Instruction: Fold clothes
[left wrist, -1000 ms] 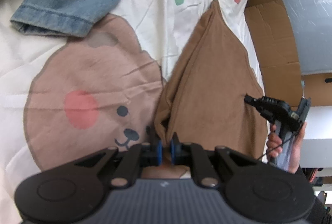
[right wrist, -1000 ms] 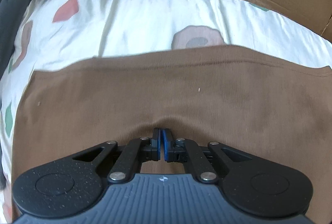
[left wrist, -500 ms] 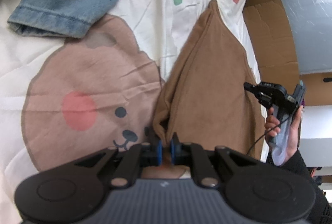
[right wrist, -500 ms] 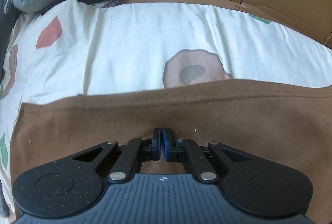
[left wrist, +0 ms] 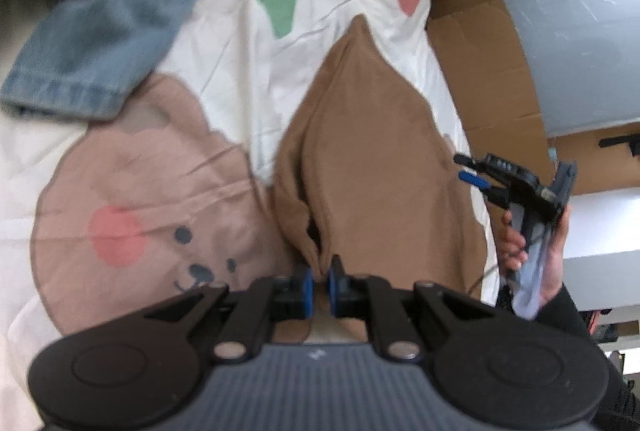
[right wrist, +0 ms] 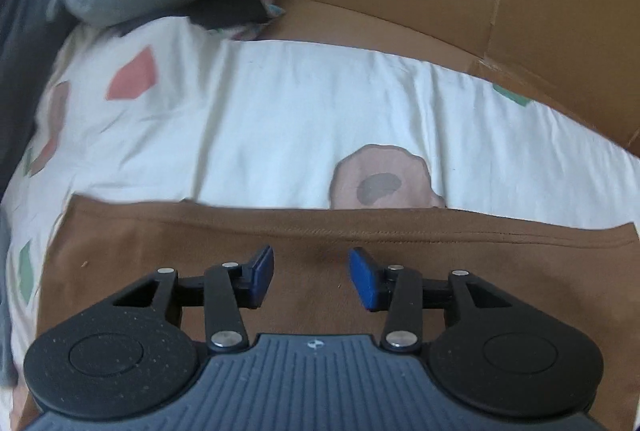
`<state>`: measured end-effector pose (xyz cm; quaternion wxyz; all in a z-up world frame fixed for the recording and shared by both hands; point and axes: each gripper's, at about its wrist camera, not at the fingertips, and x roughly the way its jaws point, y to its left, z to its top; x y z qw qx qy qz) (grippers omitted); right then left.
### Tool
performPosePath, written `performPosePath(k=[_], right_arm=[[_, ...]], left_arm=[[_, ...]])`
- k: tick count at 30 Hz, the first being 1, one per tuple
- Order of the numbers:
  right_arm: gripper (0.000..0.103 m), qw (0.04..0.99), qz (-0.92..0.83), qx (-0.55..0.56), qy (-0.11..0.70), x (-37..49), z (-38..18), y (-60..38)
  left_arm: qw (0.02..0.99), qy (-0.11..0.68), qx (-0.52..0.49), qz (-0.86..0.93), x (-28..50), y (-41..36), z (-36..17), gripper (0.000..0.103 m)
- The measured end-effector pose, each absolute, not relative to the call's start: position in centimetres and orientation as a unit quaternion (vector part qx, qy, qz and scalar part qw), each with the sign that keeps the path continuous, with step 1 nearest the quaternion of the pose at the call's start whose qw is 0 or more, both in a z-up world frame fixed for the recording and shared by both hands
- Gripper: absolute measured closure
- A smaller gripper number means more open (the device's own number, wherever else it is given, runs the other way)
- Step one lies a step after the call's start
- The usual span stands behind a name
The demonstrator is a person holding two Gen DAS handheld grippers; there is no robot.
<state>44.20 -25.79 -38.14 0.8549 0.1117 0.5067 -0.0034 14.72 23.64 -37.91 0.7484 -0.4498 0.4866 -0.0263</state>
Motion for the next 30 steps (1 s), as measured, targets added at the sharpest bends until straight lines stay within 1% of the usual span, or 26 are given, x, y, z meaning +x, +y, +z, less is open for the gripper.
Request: performPosePath(k=[7,11,16,30], right_arm=[[0.053,0.855,0.056,0.124,0.501,40.2,-35.5,-24.0],[0.052,0.844,0.087,0.156,0.505,37.4,-34.8,-23.0],[0.052,0.840,0.109,0.164,0.505,34.7,-33.9,-21.5],[0.052,0.851,0.191,0.127,0.473,28.9,-31.1,-16.9]], left_arm=[[0.761,0.466,-0.449,-0.047,16.4,22.6,-35.5,0.096],[0.762,0.454,-0.457,-0.056,17.2,22.1,-34.3,0.096],[0.759,0.448,-0.468,-0.061,18.1,21.3,-33.4,0.096],[0.747,0.461,-0.474,-0.072,21.7,18.4,-32.3,0.096]])
